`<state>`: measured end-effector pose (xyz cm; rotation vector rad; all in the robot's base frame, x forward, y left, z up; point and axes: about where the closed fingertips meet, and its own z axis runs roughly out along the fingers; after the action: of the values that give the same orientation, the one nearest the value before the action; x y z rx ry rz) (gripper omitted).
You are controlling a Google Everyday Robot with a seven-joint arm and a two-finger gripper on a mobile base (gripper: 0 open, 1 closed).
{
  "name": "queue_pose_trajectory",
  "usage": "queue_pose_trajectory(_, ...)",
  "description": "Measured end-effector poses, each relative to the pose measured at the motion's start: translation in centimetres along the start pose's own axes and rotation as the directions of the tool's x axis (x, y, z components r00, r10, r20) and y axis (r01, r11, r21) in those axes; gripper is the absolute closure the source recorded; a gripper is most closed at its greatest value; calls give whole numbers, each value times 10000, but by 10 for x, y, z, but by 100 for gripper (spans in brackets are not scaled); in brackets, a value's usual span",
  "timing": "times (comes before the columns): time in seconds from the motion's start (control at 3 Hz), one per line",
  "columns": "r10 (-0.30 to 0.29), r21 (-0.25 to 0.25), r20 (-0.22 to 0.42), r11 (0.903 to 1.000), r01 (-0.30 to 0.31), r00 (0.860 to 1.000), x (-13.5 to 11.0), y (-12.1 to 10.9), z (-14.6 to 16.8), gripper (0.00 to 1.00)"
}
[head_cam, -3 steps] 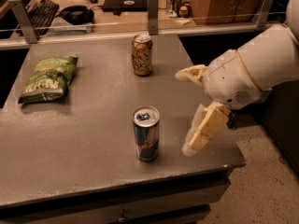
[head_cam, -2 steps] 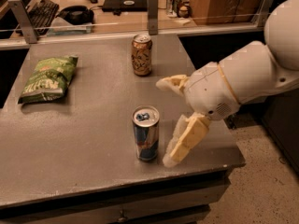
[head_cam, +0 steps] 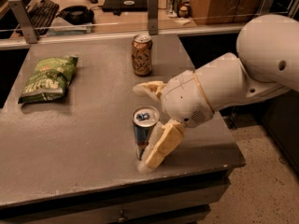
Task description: Pick redbull can
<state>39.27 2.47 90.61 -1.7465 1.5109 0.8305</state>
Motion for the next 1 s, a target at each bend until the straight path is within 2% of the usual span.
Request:
queue_pose_trajectory(0.33, 131, 46, 131, 9999, -132, 9998, 12, -4, 11, 26)
queue_pose_trajectory(1.0, 135, 528, 148, 9985, -143, 9998, 18, -24, -5, 72)
